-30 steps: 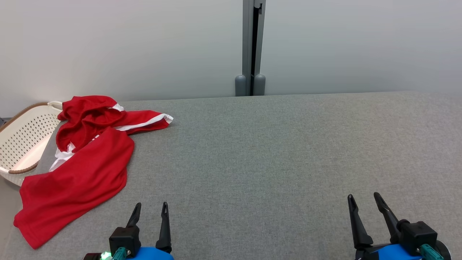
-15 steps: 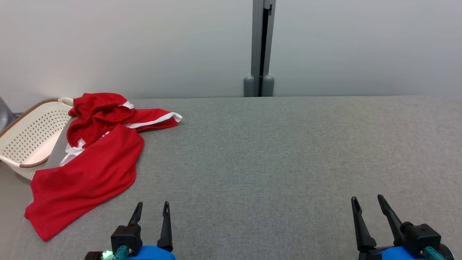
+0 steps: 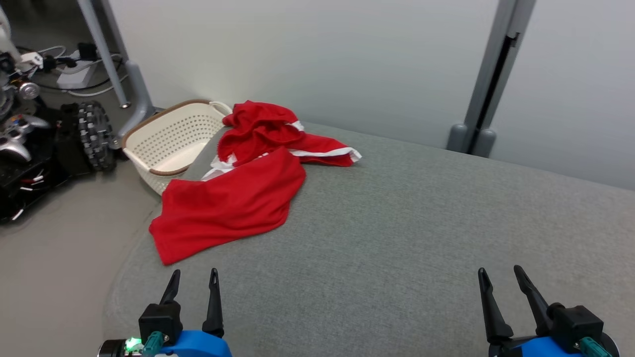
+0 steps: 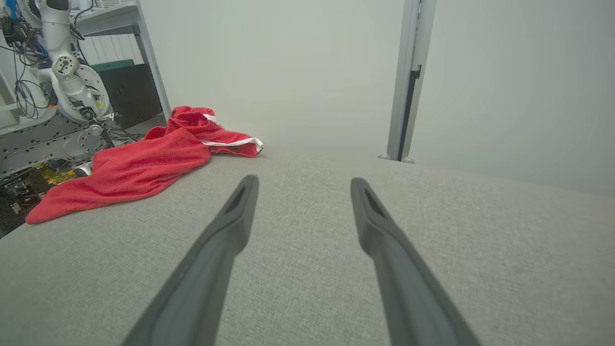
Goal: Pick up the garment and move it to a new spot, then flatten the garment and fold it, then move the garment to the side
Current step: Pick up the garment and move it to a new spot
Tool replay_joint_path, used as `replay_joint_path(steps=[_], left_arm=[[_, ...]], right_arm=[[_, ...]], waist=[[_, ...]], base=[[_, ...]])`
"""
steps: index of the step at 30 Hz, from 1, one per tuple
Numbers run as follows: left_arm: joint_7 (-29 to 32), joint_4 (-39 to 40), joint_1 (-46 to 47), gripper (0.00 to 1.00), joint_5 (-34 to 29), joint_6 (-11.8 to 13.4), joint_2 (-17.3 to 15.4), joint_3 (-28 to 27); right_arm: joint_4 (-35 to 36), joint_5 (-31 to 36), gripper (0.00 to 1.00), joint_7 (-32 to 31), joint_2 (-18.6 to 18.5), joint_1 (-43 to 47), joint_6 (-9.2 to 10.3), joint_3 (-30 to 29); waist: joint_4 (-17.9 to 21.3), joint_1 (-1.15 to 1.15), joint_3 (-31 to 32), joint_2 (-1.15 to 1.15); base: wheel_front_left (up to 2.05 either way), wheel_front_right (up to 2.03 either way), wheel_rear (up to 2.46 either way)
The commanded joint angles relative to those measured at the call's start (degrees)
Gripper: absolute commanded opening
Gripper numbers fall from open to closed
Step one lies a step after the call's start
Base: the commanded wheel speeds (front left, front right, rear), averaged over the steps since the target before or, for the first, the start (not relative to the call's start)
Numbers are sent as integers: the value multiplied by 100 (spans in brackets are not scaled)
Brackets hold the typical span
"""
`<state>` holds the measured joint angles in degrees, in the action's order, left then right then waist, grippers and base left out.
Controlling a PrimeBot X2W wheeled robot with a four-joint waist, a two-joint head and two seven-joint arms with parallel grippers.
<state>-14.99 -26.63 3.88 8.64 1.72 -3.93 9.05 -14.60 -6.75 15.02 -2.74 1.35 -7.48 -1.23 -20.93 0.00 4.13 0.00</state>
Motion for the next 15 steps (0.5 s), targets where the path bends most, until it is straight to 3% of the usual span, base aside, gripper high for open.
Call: replay_joint_path(steps=[1, 6, 15], left_arm=[[-29, 27, 26, 100, -11, 13, -27, -19], [-30, 71, -62, 100, 15, 39, -53, -127], [-29, 242, -219, 100, 24, 95, -59, -342]], right_arm=[[2, -49, 100, 24, -28, -49, -2, -5], [-34, -87, 100, 23, -26, -74, -3, 50], [-79, -56, 100, 23, -27, -239, -2, 211]], waist=[[-254, 0, -166, 0], [-671, 0, -160, 0], [-753, 0, -258, 0]], base=[[0, 0, 0], [0, 0, 0], [0, 0, 0]])
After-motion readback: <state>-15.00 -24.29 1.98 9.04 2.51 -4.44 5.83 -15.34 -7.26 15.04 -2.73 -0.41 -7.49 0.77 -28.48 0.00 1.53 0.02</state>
